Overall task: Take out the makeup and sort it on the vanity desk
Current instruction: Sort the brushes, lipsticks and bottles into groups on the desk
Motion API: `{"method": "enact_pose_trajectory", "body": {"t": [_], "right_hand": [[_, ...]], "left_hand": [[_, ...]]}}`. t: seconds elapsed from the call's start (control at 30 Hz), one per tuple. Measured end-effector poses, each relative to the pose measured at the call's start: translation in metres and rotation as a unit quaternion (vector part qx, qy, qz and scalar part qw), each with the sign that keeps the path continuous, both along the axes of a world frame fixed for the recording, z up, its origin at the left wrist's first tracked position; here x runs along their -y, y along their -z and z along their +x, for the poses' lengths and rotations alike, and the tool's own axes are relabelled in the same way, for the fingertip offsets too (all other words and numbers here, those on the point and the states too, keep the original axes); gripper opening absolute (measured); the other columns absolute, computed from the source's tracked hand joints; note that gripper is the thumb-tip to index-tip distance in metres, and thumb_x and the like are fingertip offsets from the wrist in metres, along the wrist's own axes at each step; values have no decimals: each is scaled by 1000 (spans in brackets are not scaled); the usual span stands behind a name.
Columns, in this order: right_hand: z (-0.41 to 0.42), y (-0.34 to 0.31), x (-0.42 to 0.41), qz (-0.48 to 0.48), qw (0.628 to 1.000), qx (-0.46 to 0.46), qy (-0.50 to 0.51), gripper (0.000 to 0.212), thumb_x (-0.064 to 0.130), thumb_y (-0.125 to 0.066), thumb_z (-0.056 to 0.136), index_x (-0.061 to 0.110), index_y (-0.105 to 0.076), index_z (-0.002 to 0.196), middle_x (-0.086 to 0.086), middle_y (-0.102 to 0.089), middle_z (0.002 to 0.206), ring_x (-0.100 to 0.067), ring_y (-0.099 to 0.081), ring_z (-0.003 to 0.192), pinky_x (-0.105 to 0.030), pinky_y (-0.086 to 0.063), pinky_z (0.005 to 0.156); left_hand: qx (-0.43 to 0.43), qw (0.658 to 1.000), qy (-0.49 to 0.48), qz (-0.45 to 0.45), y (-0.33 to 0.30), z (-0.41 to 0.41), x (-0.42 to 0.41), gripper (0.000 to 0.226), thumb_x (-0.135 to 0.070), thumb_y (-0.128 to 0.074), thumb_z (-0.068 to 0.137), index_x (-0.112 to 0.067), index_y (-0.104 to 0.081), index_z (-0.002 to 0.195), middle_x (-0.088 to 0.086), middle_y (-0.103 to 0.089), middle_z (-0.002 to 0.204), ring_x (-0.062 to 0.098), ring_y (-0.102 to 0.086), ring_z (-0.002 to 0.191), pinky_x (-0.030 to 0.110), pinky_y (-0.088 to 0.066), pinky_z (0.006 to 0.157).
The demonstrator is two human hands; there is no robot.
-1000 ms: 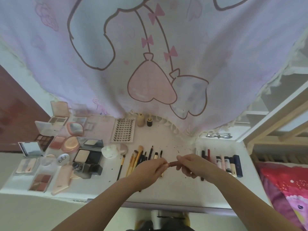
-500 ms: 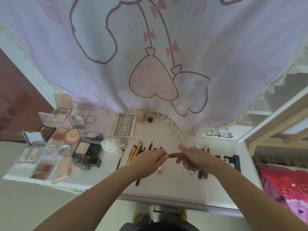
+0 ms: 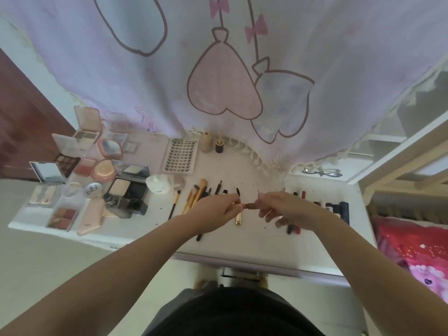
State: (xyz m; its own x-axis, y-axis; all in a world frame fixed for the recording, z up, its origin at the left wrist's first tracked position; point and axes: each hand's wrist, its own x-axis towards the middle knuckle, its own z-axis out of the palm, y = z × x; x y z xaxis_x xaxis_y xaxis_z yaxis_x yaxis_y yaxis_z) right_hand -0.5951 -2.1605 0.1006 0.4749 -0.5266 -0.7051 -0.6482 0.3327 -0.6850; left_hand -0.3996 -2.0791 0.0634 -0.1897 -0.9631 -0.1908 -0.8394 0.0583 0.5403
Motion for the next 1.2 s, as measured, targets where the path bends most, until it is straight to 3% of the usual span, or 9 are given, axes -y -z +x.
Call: {"method": "enact_pose_trajectory", "body": {"t": [0.1, 0.23, 0.37, 0.53, 0.67, 0.77, 0.83, 0.97, 1.2], "right_hand": [[-3, 4, -2, 3, 1000, -12, -9, 42, 38, -36, 101, 9, -66, 100, 1, -55, 65, -6, -47, 53, -19, -37, 50], [-8, 6, -3, 1, 1000, -2, -10, 22, 32, -46, 98, 19, -64, 102, 2, -63, 83, -5, -57, 67, -17, -43, 52], [-14, 8, -3, 2, 999, -16, -31, 34, 33, -40, 100, 14, -67, 97, 5, -56, 66, 2, -48, 43, -12, -36, 41], [-43, 10, 9, -52, 997, -47, -24, 17, 19, -49, 97, 9, -63, 96, 1, -61, 72, -10, -51, 60, -24, -42, 57], [-69, 16, 10, -18, 995, -32, 93, 14, 10, -48, 97, 10, -62, 96, 1, -65, 74, -6, -57, 60, -21, -44, 58], [-57, 32, -5, 19, 980, 5, 197, 15, 4, -46, 97, 9, -58, 104, -4, -66, 89, -11, -62, 77, -27, -55, 67], [-39, 44, -17, 9, 973, 3, 229, 15, 7, -46, 97, 8, -57, 108, -6, -65, 93, -13, -62, 79, -25, -55, 61], [-6, 69, -33, -56, 967, -46, 245, 15, 16, -42, 100, 8, -50, 108, -6, -65, 89, -14, -62, 70, -22, -53, 51], [34, 93, -41, -207, 956, -204, 21, 33, 39, -32, 100, 10, -46, 105, -10, -66, 95, -26, -65, 84, -41, -53, 76]], "left_hand": [[-7, 1000, 8, 4, 4, -4, 0, 17, -40, -38, 98, -28, -49, 97, -10, -47, 60, 4, -43, 50, 23, -30, 48], [-9, 1000, 17, 12, 12, -6, 0, 13, -42, -36, 98, -33, -44, 94, -9, -47, 59, 5, -43, 50, 24, -30, 47], [-14, 999, 30, 34, 19, -9, 1, 14, -45, -33, 98, -36, -43, 94, -8, -50, 62, 8, -46, 51, 25, -35, 48], [-35, 993, 25, 112, 24, 0, 5, 19, -41, -36, 98, -31, -51, 92, -8, -53, 70, 11, -50, 61, 29, -42, 58], [-145, 968, -129, 160, 32, 4, 7, 22, -29, -43, 98, -16, -59, 91, 5, -63, 85, 18, -57, 77, 32, -47, 74], [-281, 895, -284, 198, 37, -26, 20, 25, -28, -45, 98, -8, -59, 99, 5, -69, 88, 15, -65, 79, 25, -52, 69], [-225, 909, -292, 195, 43, -50, 31, 27, -32, -43, 98, -9, -58, 95, 6, -70, 89, 15, -66, 77, 26, -52, 68], [49, 966, -219, 124, 55, -63, 40, 28, -35, -35, 98, -13, -52, 90, 6, -61, 82, 22, -53, 69, 31, -41, 60], [156, 965, -172, 118, 67, -36, 37, 25, -31, -37, 98, -13, -54, 95, 3, -57, 82, 17, -45, 63, 27, -28, 47]]}}
